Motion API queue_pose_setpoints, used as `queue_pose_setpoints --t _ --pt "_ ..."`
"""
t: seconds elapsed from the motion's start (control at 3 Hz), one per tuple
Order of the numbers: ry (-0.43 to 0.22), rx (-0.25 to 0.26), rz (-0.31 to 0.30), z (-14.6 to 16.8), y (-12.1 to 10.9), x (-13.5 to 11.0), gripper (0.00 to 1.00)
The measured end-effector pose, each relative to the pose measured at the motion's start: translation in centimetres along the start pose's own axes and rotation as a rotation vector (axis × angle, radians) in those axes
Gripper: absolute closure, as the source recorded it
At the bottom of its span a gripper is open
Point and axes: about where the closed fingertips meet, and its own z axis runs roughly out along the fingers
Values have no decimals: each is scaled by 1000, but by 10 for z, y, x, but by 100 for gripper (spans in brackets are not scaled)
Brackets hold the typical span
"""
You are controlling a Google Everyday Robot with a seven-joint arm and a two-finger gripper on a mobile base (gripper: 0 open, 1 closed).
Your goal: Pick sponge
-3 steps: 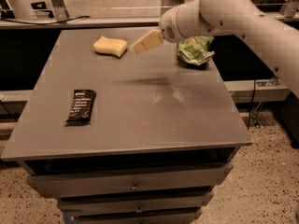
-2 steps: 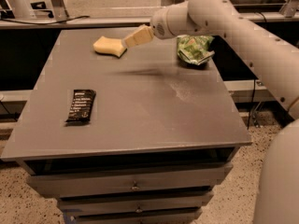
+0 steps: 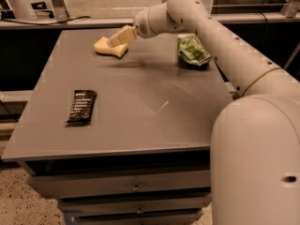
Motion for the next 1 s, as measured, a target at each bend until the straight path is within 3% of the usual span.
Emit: queue_pose_setpoints --t 0.67,1.0 --pt "83 -77 -48 46 13 12 0" --pt "112 -107 -60 55 21 19 0"
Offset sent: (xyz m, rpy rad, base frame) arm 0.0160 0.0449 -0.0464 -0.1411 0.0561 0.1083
